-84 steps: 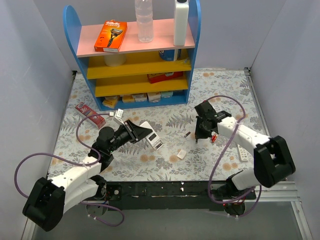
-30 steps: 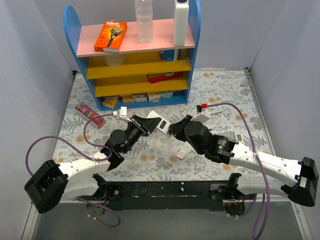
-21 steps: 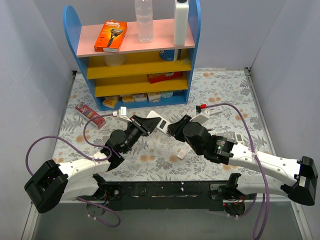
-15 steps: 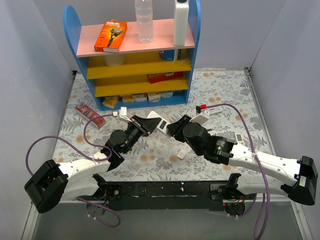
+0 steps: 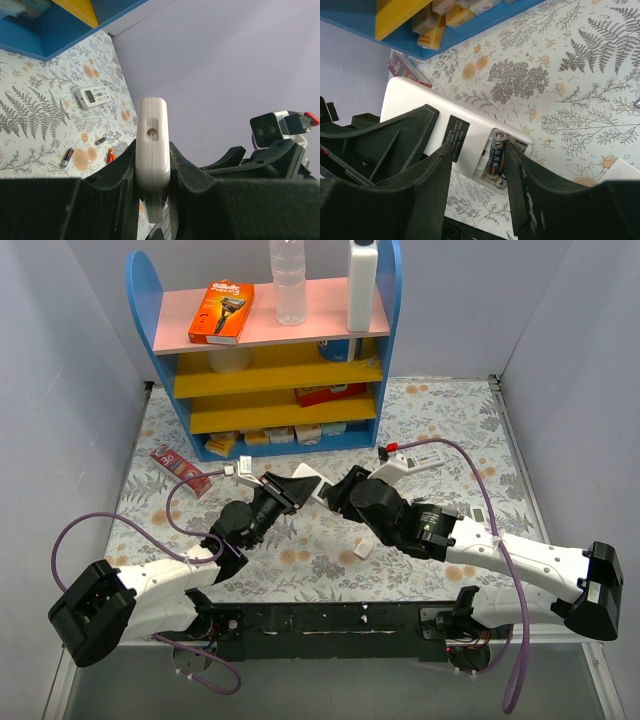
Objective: Load the batteries into the remote control
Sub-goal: Load the battery into the remote control.
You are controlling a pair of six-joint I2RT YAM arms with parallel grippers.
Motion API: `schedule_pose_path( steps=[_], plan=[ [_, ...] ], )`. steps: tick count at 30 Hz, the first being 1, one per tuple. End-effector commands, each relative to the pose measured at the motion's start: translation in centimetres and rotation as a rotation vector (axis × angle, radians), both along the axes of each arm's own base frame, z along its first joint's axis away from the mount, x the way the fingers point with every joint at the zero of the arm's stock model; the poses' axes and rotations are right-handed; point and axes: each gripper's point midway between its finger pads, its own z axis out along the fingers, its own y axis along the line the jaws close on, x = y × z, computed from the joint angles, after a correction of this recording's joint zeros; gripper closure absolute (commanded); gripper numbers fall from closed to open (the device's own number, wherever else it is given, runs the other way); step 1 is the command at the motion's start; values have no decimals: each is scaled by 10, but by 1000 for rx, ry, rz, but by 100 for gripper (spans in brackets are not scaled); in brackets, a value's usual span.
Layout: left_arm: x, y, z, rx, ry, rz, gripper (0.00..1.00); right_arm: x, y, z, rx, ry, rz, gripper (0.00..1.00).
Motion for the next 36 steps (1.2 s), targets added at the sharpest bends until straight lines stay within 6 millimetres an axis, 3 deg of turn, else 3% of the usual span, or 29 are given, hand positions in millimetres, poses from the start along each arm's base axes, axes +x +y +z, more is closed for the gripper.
schedule_pose_path(
  steps=[1, 19, 25, 32, 34, 36],
  plan=[
    [-1, 11, 28, -78, -48, 40, 100, -2, -3, 6, -40, 3, -3, 46],
    [5, 16, 19, -88, -10, 81, 100, -3, -2, 13, -96, -12, 28, 34],
    [3, 18, 13, -87, 16, 77, 100, -1, -3, 39, -159, -126, 100, 31],
    [-2, 21, 9, -102, 57, 52, 100, -9, -7, 79, -263, -315, 310, 27],
    [-4, 19, 7, -99, 75, 31, 100, -6, -14, 79, -306, -345, 364, 27],
    [-6, 18, 6, -91, 90, 16, 100, -15, -14, 83, -313, -389, 479, 30]
  ],
)
